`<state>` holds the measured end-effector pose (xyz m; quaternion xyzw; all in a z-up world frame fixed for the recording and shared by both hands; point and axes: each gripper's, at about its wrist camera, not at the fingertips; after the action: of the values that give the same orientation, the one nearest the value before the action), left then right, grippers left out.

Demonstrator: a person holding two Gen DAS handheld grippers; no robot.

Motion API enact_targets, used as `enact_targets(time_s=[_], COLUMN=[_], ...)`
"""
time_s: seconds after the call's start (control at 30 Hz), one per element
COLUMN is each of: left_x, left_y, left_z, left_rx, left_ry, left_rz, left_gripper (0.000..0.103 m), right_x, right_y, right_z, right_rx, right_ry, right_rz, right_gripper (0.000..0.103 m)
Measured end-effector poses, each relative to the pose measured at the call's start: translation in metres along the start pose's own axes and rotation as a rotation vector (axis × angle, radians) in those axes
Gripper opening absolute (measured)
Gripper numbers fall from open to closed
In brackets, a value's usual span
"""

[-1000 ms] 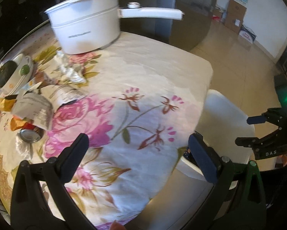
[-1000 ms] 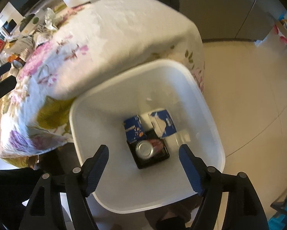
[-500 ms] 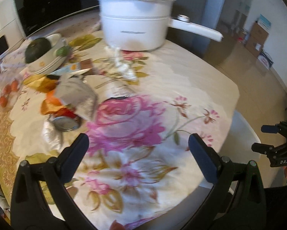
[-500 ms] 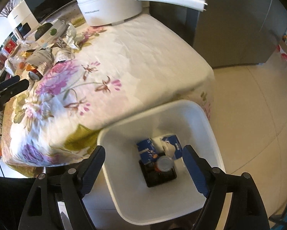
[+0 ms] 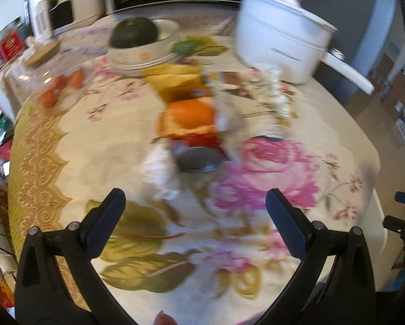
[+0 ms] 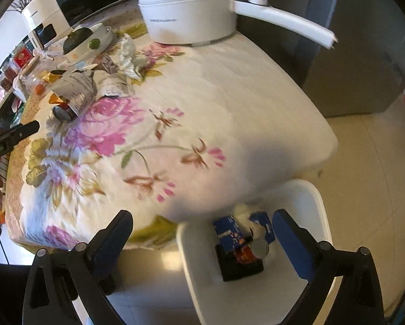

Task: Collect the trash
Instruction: 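Grasp the crumpled white tissue on the table with the left tool, then grasp the white snack wrapper with the right tool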

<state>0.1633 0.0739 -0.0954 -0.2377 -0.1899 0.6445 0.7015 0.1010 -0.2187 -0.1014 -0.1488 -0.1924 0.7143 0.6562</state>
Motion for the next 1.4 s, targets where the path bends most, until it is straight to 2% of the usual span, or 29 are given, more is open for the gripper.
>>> enact_targets(time_s=[0.13, 0.27, 0.33, 0.5, 0.57, 0.67, 0.73, 0.87, 0.93, 1.07, 1.27, 1.4], left_x=[0.023, 0.033, 0.036, 0.04, 0.038, 0.035, 0.039, 0.045, 0.047, 0.059, 0.075, 0.083], left_y=[0.002, 0.009, 0.012, 0.006, 0.002, -0.001, -0.001, -0.001, -0.002, -0.003, 0.002, 0.002], left_z=[-0.008, -0.022, -0.032, -0.046, -0.05, -0.059, -0.065, -0.072, -0.071, -0.069, -0.059, -0.052], left_rx=[-0.02, -0.046, -0.033, -0.02, -0.024, -0.018, -0.006, -0.005, -0.003, 0.015, 0.031, 0.068], left_ry=[-0.012, -0.012, -0.021, 0.001, 0.007, 0.008, 0.025, 0.055, 0.072, 0.107, 0.126, 0.097], left_rz=[0.016, -0.048, -0.067, -0.036, -0.03, -0.021, 0.01, 0.055, 0.057, 0.119, 0.172, 0.181], left_gripper=[0.103, 0.103, 0.102, 0.101, 0.097, 0.085, 0.069, 0.058, 0.043, 0.04, 0.036, 0.035], right_x=[0.021, 0.036, 0.042, 0.055, 0.059, 0.064, 0.066, 0.072, 0.077, 0.09, 0.129, 0.151], right_y=[-0.014, -0.025, -0.03, -0.041, -0.046, -0.053, -0.057, -0.064, -0.068, -0.073, -0.079, -0.09], right_z=[-0.006, -0.018, -0.025, -0.037, -0.039, -0.042, -0.044, -0.045, -0.045, -0.05, -0.065, -0.071], right_rx=[-0.017, -0.011, -0.004, -0.012, -0.027, -0.044, -0.055, -0.088, -0.113, -0.135, -0.149, -0.192], right_ry=[-0.02, -0.029, -0.029, -0.029, -0.034, -0.051, -0.068, -0.107, -0.129, -0.176, -0.23, -0.256], right_rz=[0.016, 0.03, 0.035, 0.031, 0.019, 0.001, -0.011, -0.034, -0.039, -0.045, 0.032, 0.108], right_gripper=[0.103, 0.103, 0.103, 0.103, 0.103, 0.103, 0.103, 0.103, 0.103, 0.101, 0.1, 0.1])
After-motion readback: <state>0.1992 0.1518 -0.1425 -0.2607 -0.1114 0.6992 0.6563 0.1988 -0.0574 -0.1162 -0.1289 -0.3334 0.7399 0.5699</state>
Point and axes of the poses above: each gripper's, at about its wrist camera, not at the fingertips, and z roughly against the way its jaws point, x to its left, y to its underside, and after that the axes turned 3 degrees about -x, right-handed
